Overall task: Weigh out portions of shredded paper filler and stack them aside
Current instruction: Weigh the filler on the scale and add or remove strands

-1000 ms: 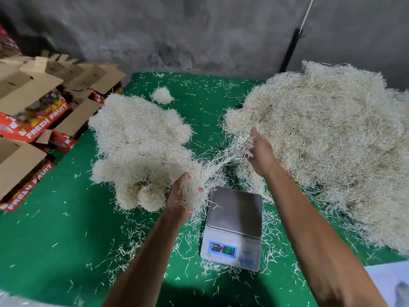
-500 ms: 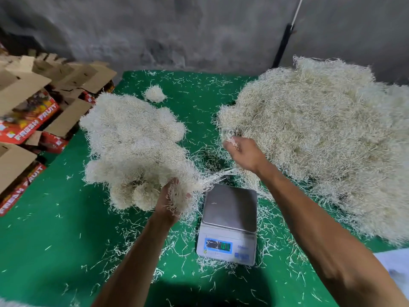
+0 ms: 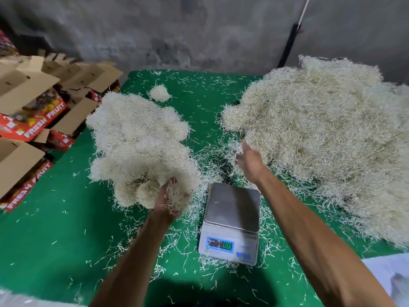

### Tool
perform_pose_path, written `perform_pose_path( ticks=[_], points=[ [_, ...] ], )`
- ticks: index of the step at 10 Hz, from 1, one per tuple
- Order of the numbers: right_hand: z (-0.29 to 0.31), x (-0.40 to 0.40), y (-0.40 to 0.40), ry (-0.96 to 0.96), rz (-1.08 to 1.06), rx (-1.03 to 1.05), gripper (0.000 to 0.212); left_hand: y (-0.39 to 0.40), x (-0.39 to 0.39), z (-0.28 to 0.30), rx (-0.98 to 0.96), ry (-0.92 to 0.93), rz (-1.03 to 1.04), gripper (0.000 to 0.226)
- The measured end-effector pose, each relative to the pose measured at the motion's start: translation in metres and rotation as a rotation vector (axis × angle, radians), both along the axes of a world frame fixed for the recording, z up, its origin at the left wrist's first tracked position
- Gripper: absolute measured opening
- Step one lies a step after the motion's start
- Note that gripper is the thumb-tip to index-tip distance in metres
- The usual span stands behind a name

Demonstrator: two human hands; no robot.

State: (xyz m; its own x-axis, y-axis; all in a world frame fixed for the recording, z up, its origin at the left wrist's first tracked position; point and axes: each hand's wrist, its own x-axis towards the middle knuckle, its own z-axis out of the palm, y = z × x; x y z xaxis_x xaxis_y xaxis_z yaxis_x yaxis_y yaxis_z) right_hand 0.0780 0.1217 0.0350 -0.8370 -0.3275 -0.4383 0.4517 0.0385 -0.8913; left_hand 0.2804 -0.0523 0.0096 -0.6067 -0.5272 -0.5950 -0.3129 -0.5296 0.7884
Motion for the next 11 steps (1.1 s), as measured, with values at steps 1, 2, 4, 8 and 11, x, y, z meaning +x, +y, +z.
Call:
perform_pose_path(
  ticks=[1,2,4,8,11],
  points=[
    [-0.004,0.012,-0.010,-0.248,-0.022,-0.365,0.038,0.002,-0.001,-0.004,0.017,-0.056,0.008,0.027],
    [-0.010,0.006,-0.002,-0.292,-0.120,-0.505,0.033,-0.001,-0.008,-0.006,-0.154,-0.043,-0.078,0.015],
    [-0.033,-0.001,0.058,0.403,0.338,0.607,0.087,-0.021,-0.010,-0.023,-0.207,-0.007,-0.094,0.020],
    [-0.092,0.034,0.095,0.654,0.256,1.178,0.027,0.037,-0.038,-0.017,-0.047,0.096,-0.462,0.034],
    [-0.141,0.070,0.156,0.231,-0.284,0.717,0.058,0.086,-0.044,-0.044,-0.668,-0.240,-0.582,0.114]
  ],
)
